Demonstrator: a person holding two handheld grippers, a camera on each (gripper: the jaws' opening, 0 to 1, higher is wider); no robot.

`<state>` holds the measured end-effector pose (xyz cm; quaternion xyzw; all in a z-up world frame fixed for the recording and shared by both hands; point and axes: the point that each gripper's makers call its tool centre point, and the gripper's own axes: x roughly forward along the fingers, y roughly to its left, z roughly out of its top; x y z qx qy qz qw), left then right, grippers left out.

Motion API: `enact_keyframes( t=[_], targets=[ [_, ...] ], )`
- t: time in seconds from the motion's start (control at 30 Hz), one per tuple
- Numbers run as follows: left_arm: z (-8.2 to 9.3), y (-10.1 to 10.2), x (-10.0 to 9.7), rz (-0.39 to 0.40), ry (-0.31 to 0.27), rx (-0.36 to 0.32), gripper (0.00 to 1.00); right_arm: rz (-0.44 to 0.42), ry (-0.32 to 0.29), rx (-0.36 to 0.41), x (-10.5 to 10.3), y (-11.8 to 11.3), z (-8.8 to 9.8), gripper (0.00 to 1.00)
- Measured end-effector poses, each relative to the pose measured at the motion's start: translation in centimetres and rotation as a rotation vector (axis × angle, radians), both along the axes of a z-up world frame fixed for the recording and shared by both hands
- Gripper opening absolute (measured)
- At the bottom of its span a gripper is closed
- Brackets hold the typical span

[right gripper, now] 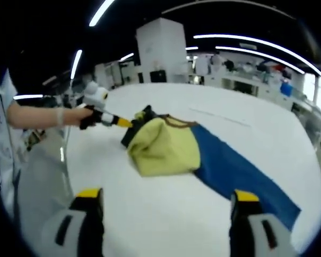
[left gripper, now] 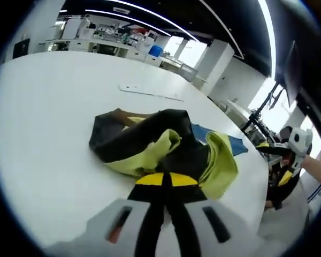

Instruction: Fold the garment on the visible template until the final outline fits inside the template.

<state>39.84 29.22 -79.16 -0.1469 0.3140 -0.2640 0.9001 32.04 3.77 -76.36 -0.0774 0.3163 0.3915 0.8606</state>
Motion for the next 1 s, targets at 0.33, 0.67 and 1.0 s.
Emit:
enact_keyframes(
  t=[0.33,0.67,1.0],
  targets=[
    [4.4,2.7,-3.1,-0.002,-0.094,0.040,0.00,0.011,-0.004,0.015,-0.2,1.2,0.1,0.99],
    [9.7,8.5,-6.4,0.077,-0.180,0.089,0.00,0.039,-0.010,0.031,-0.5,2.7,0.4,0.99],
    [10.8,14.5,-9.7,0.183,-0.169,0.149,0.00,0.081,-0.035,0.048,-1.5,4.7,1.8,0.99]
  ],
)
